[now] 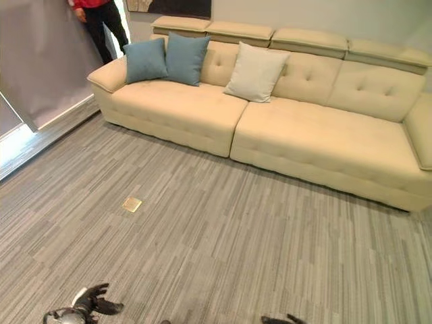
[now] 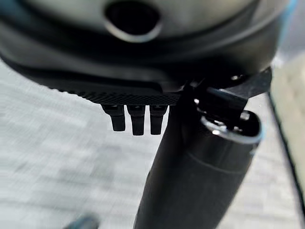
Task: Pick up all the scattered cushions and arrange them neatly on the sofa.
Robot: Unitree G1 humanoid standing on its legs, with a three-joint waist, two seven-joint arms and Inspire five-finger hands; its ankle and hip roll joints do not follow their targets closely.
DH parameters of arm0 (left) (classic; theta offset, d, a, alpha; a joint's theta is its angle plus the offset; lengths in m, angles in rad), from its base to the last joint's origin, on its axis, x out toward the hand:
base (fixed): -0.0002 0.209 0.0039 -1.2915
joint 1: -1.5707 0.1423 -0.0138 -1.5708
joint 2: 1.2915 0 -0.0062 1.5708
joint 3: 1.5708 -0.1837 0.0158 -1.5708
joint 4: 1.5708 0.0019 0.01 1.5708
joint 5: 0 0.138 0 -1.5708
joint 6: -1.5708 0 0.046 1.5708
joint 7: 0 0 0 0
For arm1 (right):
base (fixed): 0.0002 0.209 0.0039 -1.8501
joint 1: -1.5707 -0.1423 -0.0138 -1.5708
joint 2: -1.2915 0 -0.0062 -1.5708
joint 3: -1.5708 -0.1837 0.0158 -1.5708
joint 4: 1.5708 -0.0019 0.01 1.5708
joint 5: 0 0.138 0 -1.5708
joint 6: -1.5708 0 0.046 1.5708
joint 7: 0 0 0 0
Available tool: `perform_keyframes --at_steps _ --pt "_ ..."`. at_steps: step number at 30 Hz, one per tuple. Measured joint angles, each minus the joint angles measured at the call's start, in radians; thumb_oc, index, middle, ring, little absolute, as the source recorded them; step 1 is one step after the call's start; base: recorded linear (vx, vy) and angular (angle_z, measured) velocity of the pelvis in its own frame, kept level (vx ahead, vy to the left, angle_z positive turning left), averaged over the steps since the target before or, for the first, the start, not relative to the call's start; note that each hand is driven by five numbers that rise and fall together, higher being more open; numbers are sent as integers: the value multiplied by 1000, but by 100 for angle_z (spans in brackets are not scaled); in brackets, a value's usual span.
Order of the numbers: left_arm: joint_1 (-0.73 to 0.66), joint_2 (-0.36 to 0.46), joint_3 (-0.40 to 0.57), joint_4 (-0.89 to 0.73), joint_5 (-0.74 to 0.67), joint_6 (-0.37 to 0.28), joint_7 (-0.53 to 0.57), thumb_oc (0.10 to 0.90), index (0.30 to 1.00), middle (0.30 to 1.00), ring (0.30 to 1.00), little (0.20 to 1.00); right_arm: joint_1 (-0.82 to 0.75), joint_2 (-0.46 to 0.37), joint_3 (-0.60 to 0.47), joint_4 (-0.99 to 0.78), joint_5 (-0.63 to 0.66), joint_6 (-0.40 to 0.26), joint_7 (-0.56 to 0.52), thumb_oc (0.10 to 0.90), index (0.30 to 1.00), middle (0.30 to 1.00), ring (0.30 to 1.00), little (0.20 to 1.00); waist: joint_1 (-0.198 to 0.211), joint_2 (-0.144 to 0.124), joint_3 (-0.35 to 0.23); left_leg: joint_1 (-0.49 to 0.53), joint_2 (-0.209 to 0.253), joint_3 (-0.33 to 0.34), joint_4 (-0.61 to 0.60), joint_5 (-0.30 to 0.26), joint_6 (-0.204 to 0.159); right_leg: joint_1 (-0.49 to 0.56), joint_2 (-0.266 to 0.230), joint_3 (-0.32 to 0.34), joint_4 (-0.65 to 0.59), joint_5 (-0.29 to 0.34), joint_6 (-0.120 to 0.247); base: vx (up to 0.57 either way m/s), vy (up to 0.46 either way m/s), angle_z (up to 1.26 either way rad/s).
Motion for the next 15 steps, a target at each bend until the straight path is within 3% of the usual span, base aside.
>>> perform_keyframes --at_steps 11,15 --pt "64 -78 0 27 -39 3 6 800 900 900 900 900 22 65 145 -81 -72 0 -15 800 900 900 900 900 11 11 -12 -27 3 -4 2 0 0 -28 2 -6 17 2 -7 22 -51 2" --pt "31 -66 -36 25 -30 3 7 800 900 900 900 900 5 85 188 -115 -106 0 -8 800 900 900 900 900 10 -3 8 -79 6 -27 50 -6 2 -65 0 -19 48 -6 -15 27 -106 13"
